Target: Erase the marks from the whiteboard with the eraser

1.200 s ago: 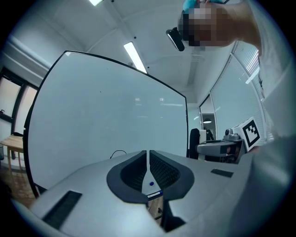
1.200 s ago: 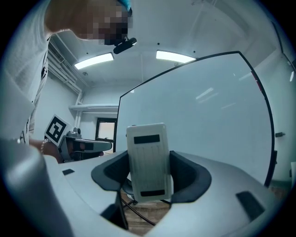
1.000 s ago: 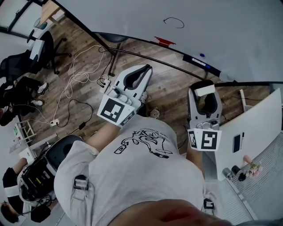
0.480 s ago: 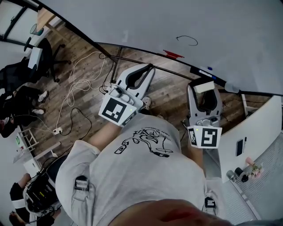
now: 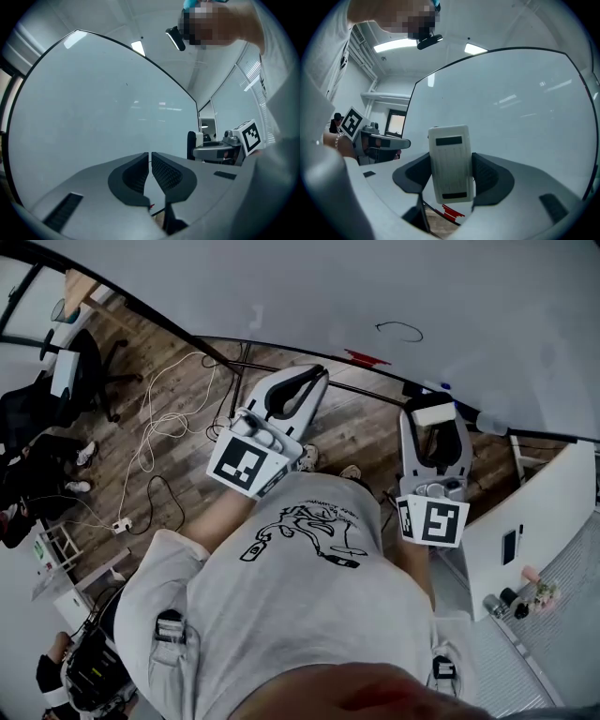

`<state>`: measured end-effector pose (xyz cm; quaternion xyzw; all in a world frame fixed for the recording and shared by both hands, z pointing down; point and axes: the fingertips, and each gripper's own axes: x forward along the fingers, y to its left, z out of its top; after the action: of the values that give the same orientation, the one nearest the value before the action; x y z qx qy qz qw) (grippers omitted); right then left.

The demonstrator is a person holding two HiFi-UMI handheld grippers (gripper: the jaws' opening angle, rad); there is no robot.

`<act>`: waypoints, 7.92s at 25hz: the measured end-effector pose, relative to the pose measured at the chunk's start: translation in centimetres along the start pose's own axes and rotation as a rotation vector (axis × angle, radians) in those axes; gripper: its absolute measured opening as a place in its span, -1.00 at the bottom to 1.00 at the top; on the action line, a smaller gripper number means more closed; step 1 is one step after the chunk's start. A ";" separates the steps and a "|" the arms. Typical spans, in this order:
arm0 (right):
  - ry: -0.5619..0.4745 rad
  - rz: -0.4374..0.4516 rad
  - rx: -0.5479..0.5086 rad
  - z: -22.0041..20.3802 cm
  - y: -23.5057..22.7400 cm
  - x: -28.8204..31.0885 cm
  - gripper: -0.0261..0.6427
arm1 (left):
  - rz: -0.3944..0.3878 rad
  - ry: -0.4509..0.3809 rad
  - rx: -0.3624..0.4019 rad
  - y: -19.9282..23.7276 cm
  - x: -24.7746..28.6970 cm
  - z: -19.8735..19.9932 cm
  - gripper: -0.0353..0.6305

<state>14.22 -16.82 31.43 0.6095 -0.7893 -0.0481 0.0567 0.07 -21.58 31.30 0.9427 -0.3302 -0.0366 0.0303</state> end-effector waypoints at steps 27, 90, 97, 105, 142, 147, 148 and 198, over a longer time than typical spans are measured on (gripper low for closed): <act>0.175 -0.294 -0.450 -6.7 -5.7 12.3 -0.13 | -0.021 0.061 -0.011 2.9 1.7 -2.2 -0.80; 0.250 -0.154 -0.762 -12.6 1.2 16.2 -0.14 | 0.002 0.088 -0.025 4.3 -0.1 -3.0 -0.80; 0.201 -0.353 -0.652 -8.3 -6.3 12.2 -0.13 | 0.003 0.082 -0.029 3.8 0.1 -3.0 -0.80; 0.183 -0.352 -0.568 -8.0 -4.4 13.5 -0.14 | 0.005 0.074 -0.023 4.2 0.0 -3.1 -0.80; 0.101 -0.089 -0.200 -6.3 -5.5 9.6 -0.13 | 0.036 0.057 -0.005 1.5 1.4 -2.1 -0.80; 0.057 -0.012 -0.069 -4.7 -6.1 6.7 -0.13 | 0.037 0.047 -0.007 -0.7 2.2 -1.7 -0.80; 0.050 0.000 -0.049 -4.3 -6.2 6.1 -0.13 | 0.037 0.045 -0.009 -1.1 2.4 -1.6 -0.80; -0.041 0.173 0.179 3.3 -7.8 -5.4 -0.12 | -0.050 0.013 -0.043 -10.6 5.2 2.8 -0.80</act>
<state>22.51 -13.56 26.87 0.5405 -0.8412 0.0151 -0.0102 10.42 -16.68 27.36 0.9500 -0.3056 -0.0382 0.0520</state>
